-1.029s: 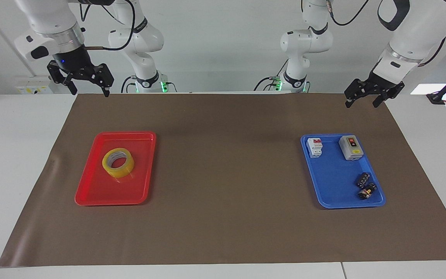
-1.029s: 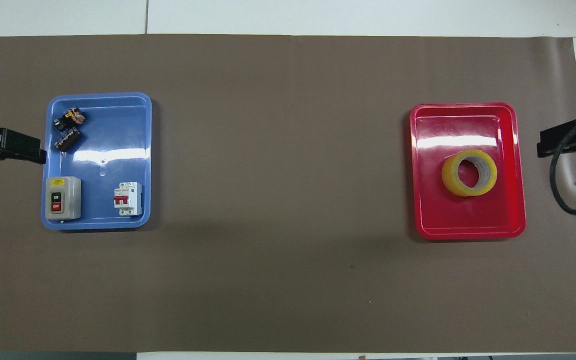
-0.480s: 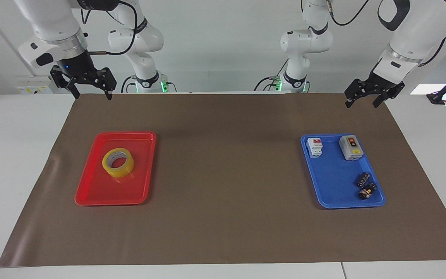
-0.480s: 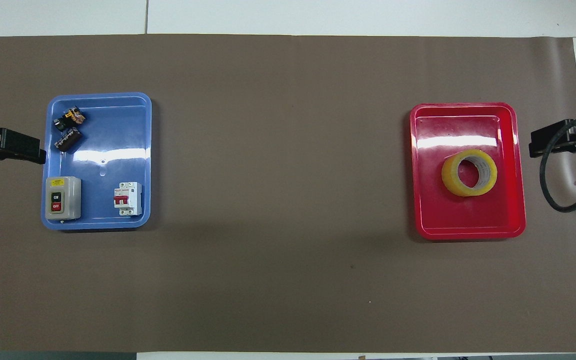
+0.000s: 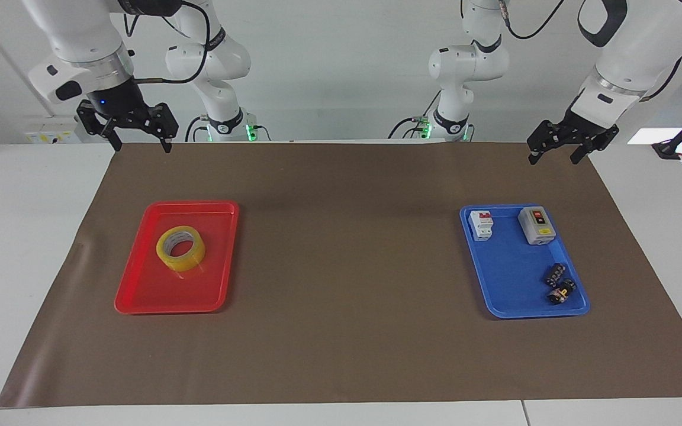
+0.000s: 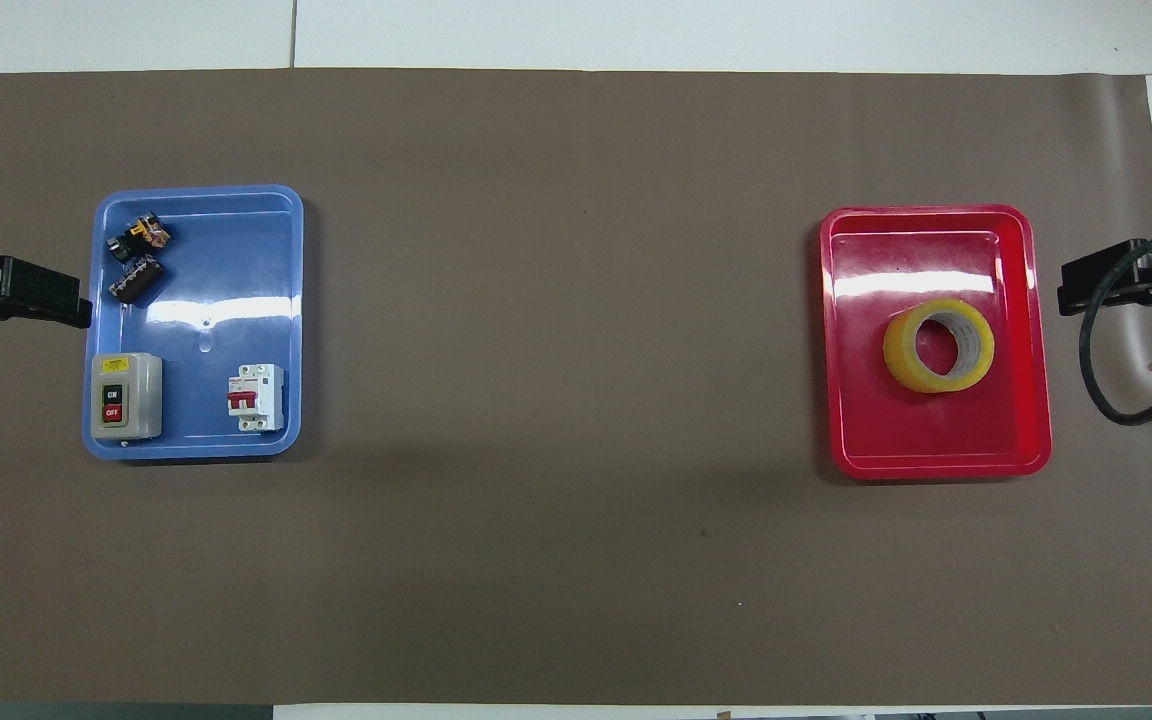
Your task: Place and move tape with both arms
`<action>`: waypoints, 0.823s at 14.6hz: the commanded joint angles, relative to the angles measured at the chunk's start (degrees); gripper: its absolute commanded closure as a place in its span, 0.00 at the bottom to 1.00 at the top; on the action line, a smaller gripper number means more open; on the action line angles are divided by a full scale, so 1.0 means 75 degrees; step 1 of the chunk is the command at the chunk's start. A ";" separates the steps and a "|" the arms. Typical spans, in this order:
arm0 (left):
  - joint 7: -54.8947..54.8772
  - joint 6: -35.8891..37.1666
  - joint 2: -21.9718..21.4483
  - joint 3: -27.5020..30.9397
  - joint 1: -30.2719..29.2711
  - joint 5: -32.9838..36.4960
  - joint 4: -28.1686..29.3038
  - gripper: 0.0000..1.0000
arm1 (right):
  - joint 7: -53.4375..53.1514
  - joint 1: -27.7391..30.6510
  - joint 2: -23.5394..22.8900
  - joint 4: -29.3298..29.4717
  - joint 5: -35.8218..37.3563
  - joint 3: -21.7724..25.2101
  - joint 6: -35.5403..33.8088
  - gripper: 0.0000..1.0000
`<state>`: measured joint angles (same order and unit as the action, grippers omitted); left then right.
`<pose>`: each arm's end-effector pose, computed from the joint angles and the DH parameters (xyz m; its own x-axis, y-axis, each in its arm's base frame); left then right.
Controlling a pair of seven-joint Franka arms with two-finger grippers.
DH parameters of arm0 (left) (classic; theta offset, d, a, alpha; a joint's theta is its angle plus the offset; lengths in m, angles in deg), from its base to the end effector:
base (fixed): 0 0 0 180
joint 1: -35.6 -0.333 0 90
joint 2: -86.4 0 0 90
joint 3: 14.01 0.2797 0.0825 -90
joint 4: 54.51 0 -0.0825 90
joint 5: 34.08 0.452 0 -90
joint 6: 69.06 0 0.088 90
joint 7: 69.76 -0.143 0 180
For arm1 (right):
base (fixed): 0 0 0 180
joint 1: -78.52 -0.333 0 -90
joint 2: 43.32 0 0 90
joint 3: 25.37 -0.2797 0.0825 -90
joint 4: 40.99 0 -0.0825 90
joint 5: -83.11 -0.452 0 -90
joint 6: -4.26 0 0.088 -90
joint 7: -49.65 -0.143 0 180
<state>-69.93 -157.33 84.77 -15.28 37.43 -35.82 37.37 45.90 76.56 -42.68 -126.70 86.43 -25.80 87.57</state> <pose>0.6087 -0.0375 0.5496 0.9977 -0.0579 -0.0345 -0.0569 -0.9979 0.0298 0.6060 0.0165 0.5893 0.9992 -0.0304 -0.0267 -0.0288 -0.9978 0.0597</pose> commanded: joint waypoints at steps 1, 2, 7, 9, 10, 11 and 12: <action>-0.0036 0.0073 -0.0099 -0.0029 -0.0069 0.0139 0.0065 0.00 | 0.0171 0.0062 0.0009 0.0002 -0.0032 -0.0036 0.0035 0.00; -0.0036 0.0073 -0.0099 -0.0029 -0.0069 0.0139 0.0065 0.00 | 0.0171 0.0062 0.0021 -0.0009 -0.0044 -0.0036 0.0035 0.00; -0.0036 0.0073 -0.0099 -0.0029 -0.0069 0.0139 0.0065 0.00 | 0.0183 0.0108 0.0021 -0.0021 -0.0090 -0.0036 0.0035 0.00; -0.0036 0.0073 -0.0099 -0.0029 -0.0069 0.0139 0.0065 0.00 | 0.0183 0.0109 0.0021 -0.0033 -0.0102 -0.0036 0.0047 0.00; -0.0036 0.0073 -0.0099 -0.0029 -0.0069 0.0139 0.0065 0.00 | 0.0194 0.0120 0.0033 -0.0033 -0.0114 -0.0036 0.0036 0.00; -0.0036 0.0085 -0.0099 -0.0029 -0.0069 0.0139 0.0065 0.00 | 0.0206 0.0120 0.0033 -0.0045 -0.0114 -0.0036 0.0035 0.00; -0.0036 0.0073 -0.0099 -0.0029 -0.0069 0.0139 0.0065 0.00 | 0.0253 0.0120 0.0033 -0.0056 -0.0114 -0.0036 0.0035 0.00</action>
<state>-69.93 -157.32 84.77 -15.28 37.43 -35.82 37.37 45.95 76.63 -42.68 -126.70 86.38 -25.78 87.57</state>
